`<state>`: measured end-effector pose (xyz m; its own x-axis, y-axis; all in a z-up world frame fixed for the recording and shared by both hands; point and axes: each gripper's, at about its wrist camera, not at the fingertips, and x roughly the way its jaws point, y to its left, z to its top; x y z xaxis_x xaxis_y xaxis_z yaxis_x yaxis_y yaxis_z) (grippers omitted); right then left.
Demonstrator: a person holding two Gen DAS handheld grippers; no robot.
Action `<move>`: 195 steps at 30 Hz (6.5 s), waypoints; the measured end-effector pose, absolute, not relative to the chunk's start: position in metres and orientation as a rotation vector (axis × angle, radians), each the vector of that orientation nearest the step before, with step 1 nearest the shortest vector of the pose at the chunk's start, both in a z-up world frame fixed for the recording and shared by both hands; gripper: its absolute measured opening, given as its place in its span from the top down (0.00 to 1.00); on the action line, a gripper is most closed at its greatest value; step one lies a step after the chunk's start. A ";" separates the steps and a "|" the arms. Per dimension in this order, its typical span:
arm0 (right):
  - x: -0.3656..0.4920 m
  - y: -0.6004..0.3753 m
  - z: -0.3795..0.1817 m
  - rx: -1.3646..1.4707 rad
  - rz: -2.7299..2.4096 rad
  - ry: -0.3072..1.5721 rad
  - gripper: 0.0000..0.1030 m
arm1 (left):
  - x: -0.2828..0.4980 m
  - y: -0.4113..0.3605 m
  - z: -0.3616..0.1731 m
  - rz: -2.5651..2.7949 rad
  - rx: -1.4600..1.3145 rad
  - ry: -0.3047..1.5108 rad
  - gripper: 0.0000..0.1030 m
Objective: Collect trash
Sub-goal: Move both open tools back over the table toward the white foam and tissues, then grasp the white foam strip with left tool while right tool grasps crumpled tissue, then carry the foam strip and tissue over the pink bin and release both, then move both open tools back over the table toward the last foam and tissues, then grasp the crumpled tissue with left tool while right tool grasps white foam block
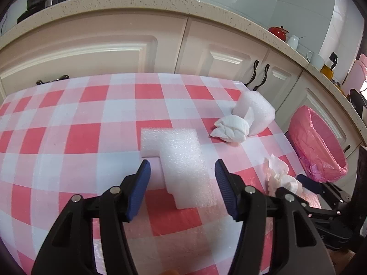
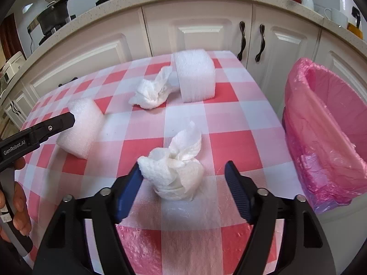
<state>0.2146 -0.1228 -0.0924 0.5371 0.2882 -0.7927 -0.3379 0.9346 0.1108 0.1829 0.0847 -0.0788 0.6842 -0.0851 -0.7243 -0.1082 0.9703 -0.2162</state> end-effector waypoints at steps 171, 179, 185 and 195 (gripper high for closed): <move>0.255 -0.190 0.002 -0.002 0.279 0.711 0.32 | 0.257 0.011 -0.066 -0.119 -0.111 0.827 0.49; 0.268 -0.178 -0.003 -0.022 0.287 0.729 0.32 | 0.287 0.009 -0.089 -0.143 -0.125 0.885 0.47; 0.278 -0.163 -0.010 -0.037 0.304 0.745 0.32 | 0.301 0.014 -0.101 -0.145 -0.121 0.926 0.63; 0.300 -0.123 -0.034 -0.074 0.353 0.795 0.30 | 0.296 0.044 -0.090 -0.088 -0.139 0.892 0.72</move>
<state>0.2998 -0.1233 -0.0337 0.6453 0.2823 -0.7098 -0.3372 0.9391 0.0669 0.2964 0.0440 -0.0899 0.6254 -0.1339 -0.7687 0.0183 0.9874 -0.1570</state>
